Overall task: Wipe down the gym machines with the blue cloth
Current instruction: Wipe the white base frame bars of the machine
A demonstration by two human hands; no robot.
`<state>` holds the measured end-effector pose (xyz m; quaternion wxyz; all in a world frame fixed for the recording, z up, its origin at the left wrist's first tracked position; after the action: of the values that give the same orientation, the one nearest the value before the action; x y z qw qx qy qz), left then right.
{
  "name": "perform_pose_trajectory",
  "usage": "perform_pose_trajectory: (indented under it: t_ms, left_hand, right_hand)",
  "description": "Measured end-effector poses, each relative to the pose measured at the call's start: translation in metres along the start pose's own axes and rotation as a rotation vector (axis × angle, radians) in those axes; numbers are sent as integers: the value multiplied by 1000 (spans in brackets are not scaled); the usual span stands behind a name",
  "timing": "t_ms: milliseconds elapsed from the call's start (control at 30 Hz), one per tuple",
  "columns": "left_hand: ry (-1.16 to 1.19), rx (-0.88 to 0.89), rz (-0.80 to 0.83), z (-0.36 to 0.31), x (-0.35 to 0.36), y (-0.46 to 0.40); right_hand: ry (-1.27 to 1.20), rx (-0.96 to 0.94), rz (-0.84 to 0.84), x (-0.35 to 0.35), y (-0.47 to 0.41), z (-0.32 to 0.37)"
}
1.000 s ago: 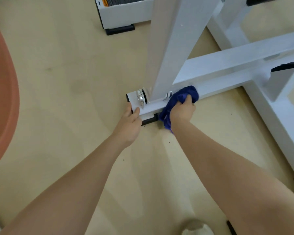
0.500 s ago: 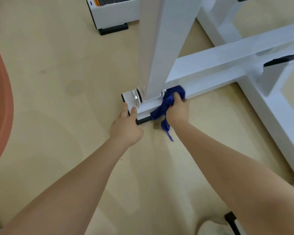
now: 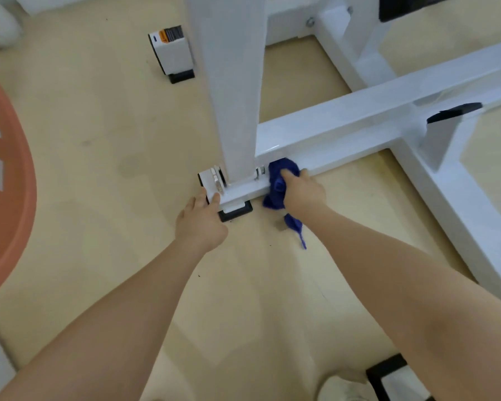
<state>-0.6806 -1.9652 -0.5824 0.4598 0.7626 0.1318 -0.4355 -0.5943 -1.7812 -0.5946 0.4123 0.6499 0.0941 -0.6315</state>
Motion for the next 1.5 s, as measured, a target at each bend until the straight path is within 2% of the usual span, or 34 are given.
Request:
perform_pose_trajectory:
  t_ms: [67, 167, 233, 367, 533, 700, 767, 833, 967, 1033, 1200, 1233, 1367, 1500]
  left_hand:
    - [-22, -10, -2, -11, -1, 5]
    - [12, 58, 46, -37, 1, 9]
    - [4, 118, 81, -57, 4, 7]
    - [-21, 226, 48, -111, 13, -7]
    - [-68, 313, -33, -165, 21, -30]
    - [-159, 236, -61, -167, 13, -59]
    - [-181, 244, -39, -166, 12, -64]
    - [-222, 281, -14, -170, 13, -68]
    - [-261, 337, -29, -180, 11, -76]
    - [-274, 353, -39, -183, 9, -80]
    - [-276, 359, -122, -188, 13, -84]
    - [-281, 364, -136, -188, 14, -85]
    - [-297, 366, -166, -188, 16, -86]
    - [-297, 356, -170, -190, 19, -84]
  right_hand:
    - [83, -14, 56, -12, -13, -10]
    - [-50, 197, 182, -24, -28, -66]
    - [-199, 238, 7, -36, -23, -98]
    - [-145, 43, -178, -44, -1, -115]
    - [-154, 46, -256, -35, -25, -120]
    - [-14, -260, -194, -21, -54, -86]
    - [-8, -300, -205, -26, -66, -91]
    - [-25, -246, -235, -36, -77, -109]
    - [-118, 39, -229, -52, -103, -162]
    - [-89, 58, -201, -54, -102, -162]
    - [66, -295, -228, -40, -80, -133]
    - [67, -247, -230, -47, -89, -149]
    - [-48, 143, -259, -69, -113, -205]
    - [-38, 236, -287, -41, -100, -181]
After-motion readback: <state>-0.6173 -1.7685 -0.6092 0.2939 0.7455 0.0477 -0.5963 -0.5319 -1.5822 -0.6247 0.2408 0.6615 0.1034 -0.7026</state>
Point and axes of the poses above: each hand's wrist, its own y-axis away from the middle knuckle, its own x-axis out of the palm, z = x × y, the point moved 6 cm from there along -y, towards the middle knuckle, and after that the axes turned 4 degrees about x, right-handed, at the moved point
